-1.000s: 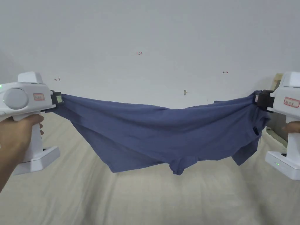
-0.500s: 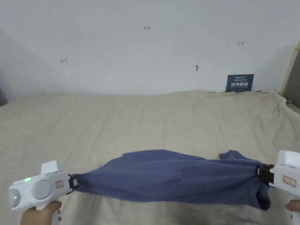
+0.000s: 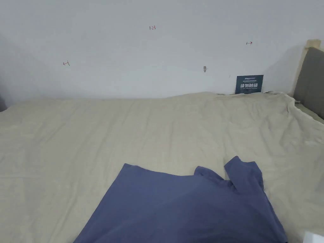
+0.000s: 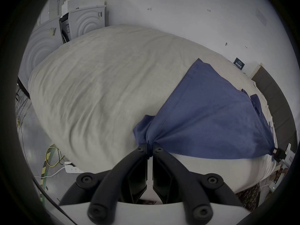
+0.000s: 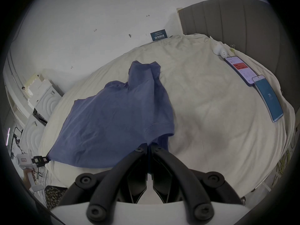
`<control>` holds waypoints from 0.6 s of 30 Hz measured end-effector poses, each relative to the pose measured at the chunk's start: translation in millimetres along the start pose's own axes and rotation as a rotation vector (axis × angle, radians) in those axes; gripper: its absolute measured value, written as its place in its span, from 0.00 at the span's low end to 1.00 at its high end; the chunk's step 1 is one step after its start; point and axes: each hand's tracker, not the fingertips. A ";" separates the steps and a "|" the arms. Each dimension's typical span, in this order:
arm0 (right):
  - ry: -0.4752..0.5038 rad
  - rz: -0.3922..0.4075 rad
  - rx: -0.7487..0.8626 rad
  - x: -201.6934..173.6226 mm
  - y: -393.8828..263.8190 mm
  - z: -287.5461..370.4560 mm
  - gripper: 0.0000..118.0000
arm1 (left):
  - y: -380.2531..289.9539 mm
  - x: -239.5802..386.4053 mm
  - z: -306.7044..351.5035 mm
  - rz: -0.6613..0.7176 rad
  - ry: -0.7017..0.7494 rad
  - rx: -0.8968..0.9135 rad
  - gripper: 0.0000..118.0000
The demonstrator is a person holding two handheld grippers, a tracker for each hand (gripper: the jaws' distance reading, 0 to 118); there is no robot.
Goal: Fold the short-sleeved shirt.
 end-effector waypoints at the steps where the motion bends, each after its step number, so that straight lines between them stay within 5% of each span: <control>1: 0.003 0.013 0.002 -0.9 -5.6 6.8 0.01 | -1.9 -7.2 3.0 -0.020 0.005 0.007 0.02; 9: -0.038 0.055 -0.017 -7.5 -42.5 36.5 0.01 | -16.9 -15.6 20.5 -0.089 0.036 -0.008 0.02; 18: -0.134 0.113 -0.159 -4.7 -58.6 -6.4 0.01 | -21.7 0.2 -29.9 -0.088 0.130 -0.143 0.07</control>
